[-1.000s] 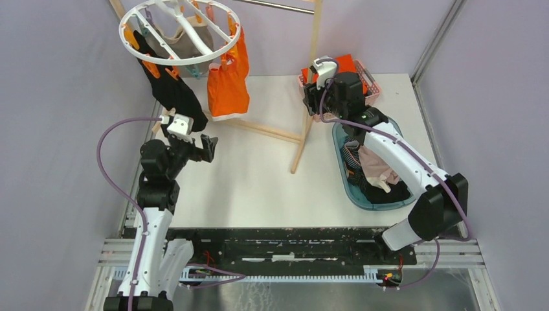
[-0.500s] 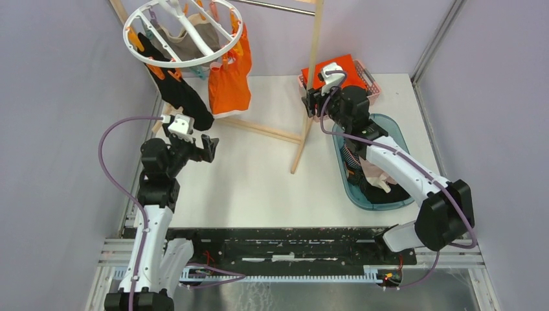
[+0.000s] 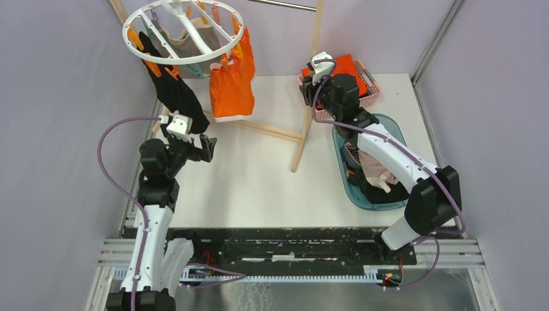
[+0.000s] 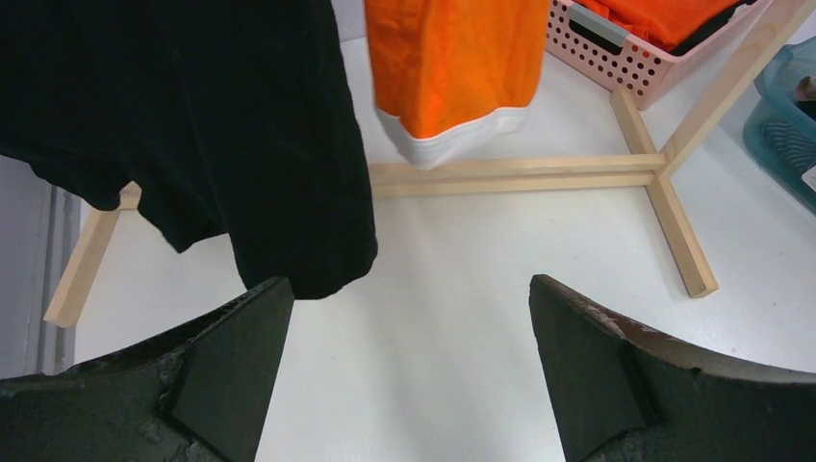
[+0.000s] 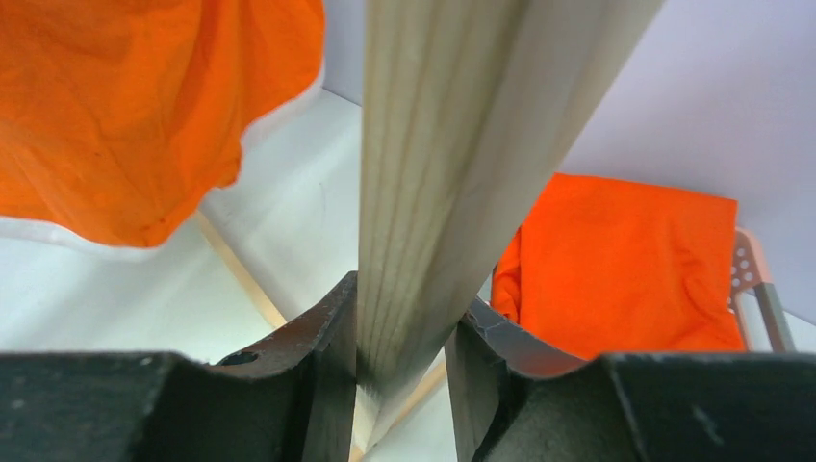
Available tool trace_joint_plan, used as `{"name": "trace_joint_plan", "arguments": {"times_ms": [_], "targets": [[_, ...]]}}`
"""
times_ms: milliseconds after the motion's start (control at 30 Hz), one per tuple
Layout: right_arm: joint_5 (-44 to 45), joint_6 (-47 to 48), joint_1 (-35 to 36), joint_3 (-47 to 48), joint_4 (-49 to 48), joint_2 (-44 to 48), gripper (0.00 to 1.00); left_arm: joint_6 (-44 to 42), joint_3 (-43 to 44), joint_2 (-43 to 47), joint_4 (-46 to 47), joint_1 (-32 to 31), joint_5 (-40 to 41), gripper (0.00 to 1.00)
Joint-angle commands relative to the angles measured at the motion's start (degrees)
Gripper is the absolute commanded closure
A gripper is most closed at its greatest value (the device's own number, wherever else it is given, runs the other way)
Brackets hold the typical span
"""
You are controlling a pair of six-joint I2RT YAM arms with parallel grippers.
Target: Remove the underwear clipped to the hanger
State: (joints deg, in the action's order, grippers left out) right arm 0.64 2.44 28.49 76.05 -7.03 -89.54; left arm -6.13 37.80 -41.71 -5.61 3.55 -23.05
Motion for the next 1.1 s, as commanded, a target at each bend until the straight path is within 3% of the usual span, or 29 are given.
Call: {"name": "trace_joint_plan", "arguments": {"times_ms": [0,233,600,833,1067], "targets": [[7.14,5.36,-0.09,-1.88,0.00,5.58,0.60,-2.66,-0.01,1.78,2.46,0.72,-0.78,0.00],[4.97,6.26,-3.89,-2.77,8.15,10.99,0.75,-5.56,5.84,4.07,-5.73,0.87,-0.73,0.00],[-8.29,7.75,-14.02,2.56,19.35,7.69,0.80,-13.40,16.56,7.38,-27.74,0.84,-6.39,0.00],[-18.40,10.91,-19.91,2.96,21.82,7.25,0.82,-12.91,19.05,5.72,-26.85,0.66,-12.23,0.00],[-27.08,12.12,-20.16,3.39,25.16,6.67,0.85,-10.20,19.56,4.46,-23.43,0.67,-9.16,0.00]]}}
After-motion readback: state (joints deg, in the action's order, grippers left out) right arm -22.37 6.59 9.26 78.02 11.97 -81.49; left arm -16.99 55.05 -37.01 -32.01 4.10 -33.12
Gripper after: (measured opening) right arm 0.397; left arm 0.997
